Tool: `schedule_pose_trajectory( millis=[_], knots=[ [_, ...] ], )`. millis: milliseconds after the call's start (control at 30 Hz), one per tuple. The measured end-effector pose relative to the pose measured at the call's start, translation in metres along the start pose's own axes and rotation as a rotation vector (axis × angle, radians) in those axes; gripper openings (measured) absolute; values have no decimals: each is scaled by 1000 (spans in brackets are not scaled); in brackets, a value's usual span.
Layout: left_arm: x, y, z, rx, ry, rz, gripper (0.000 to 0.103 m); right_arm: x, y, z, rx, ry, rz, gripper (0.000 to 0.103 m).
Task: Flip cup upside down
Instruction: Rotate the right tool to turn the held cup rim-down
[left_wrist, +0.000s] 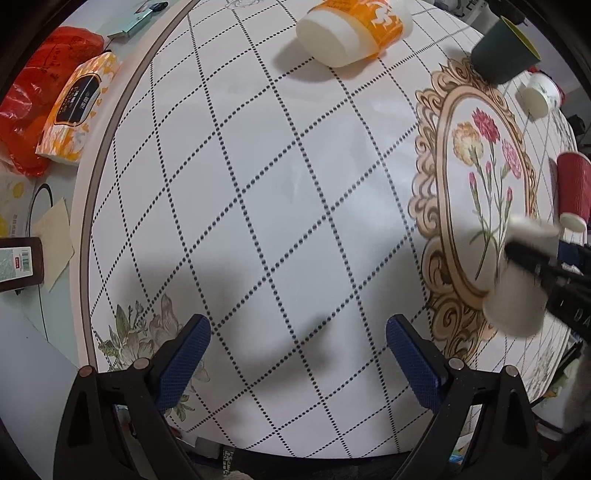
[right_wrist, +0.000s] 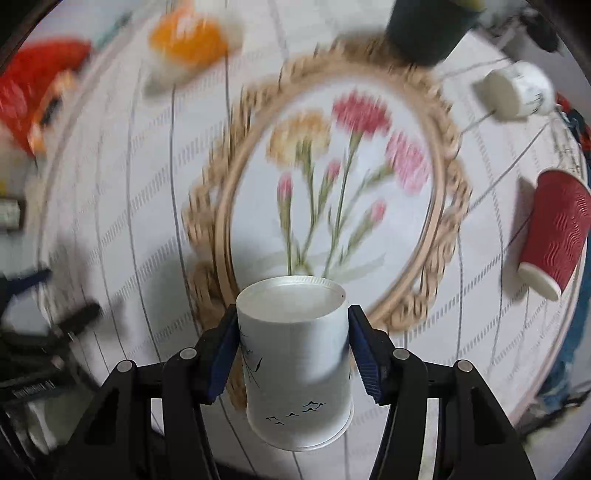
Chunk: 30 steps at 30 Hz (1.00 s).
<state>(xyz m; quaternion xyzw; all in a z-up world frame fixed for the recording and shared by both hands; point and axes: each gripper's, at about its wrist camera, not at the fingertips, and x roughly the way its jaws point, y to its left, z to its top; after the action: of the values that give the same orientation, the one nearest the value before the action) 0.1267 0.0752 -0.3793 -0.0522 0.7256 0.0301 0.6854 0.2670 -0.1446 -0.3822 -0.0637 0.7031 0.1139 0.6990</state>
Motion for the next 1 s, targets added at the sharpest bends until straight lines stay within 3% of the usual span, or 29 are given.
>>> schedule_pose_trajectory(
  millis=[167,267,367,600,867,1000],
  knots=[
    [-3,5,18,-12,-3,21,97,-21,-8,12,49,-304,11,60],
    [-6,7,26,-13,-5,32,97,-26,-5,14,68,-432,-1,60],
    [-7,4,29,-8,-7,35,97,-23,-2,8,86,-504,-13,60],
    [-4,-13,23,30,0,44,97,-30,-1,-30,127,-552,-14,60],
    [0,-28,9,54,-1,68,97,-40,-10,-9,178,-702,-4,60],
    [-1,-29,2,58,-5,75,97,-31,-12,-12,184,-713,-15,60]
  ],
)
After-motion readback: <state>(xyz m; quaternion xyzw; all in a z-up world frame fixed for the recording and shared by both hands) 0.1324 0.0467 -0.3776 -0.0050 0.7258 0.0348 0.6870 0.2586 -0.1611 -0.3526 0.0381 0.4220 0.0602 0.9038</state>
